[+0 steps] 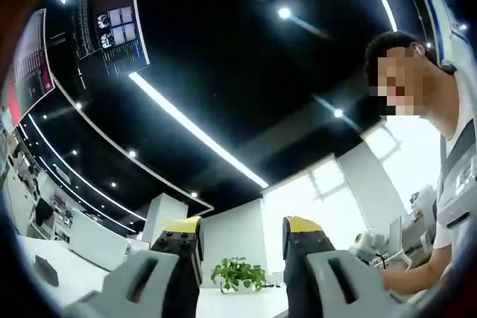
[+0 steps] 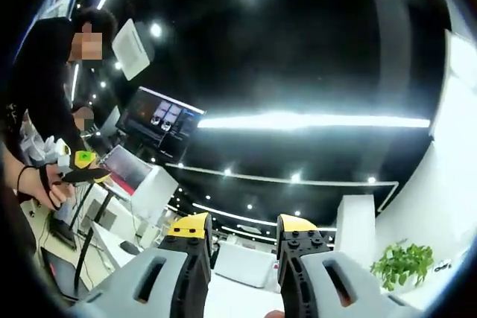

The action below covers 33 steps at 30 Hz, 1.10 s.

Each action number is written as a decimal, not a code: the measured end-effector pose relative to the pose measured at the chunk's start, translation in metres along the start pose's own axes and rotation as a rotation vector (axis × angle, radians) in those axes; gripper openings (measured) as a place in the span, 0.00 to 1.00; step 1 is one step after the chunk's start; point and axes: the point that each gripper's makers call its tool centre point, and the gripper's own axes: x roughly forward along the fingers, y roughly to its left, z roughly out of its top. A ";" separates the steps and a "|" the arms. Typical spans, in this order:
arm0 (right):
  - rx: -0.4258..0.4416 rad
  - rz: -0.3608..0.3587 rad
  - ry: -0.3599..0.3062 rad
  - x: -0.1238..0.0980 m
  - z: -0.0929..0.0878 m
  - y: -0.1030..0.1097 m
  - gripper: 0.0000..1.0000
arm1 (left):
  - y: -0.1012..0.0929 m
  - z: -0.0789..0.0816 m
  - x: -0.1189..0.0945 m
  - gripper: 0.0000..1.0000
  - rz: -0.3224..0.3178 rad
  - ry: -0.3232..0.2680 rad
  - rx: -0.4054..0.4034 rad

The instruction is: Clamp the fixed fixture on the desktop, loosen the retaining clip, secure it to the edge of the desk, and tighten the retaining clip.

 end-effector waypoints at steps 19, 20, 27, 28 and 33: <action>0.010 -0.009 0.005 0.000 -0.006 -0.005 0.33 | 0.000 0.001 0.001 0.43 -0.008 -0.009 -0.011; 0.012 -0.011 0.000 -0.001 -0.005 -0.006 0.33 | 0.000 0.001 0.001 0.43 -0.009 -0.011 -0.011; 0.029 -0.032 -0.013 -0.002 -0.003 -0.013 0.37 | 0.000 0.004 0.001 0.50 -0.003 -0.026 -0.009; 0.031 -0.036 -0.014 -0.003 -0.003 -0.014 0.37 | 0.001 0.004 0.001 0.50 -0.002 -0.029 -0.008; 0.057 -0.034 -0.030 -0.002 -0.001 -0.016 0.45 | 0.000 0.005 0.001 0.51 -0.005 -0.029 -0.010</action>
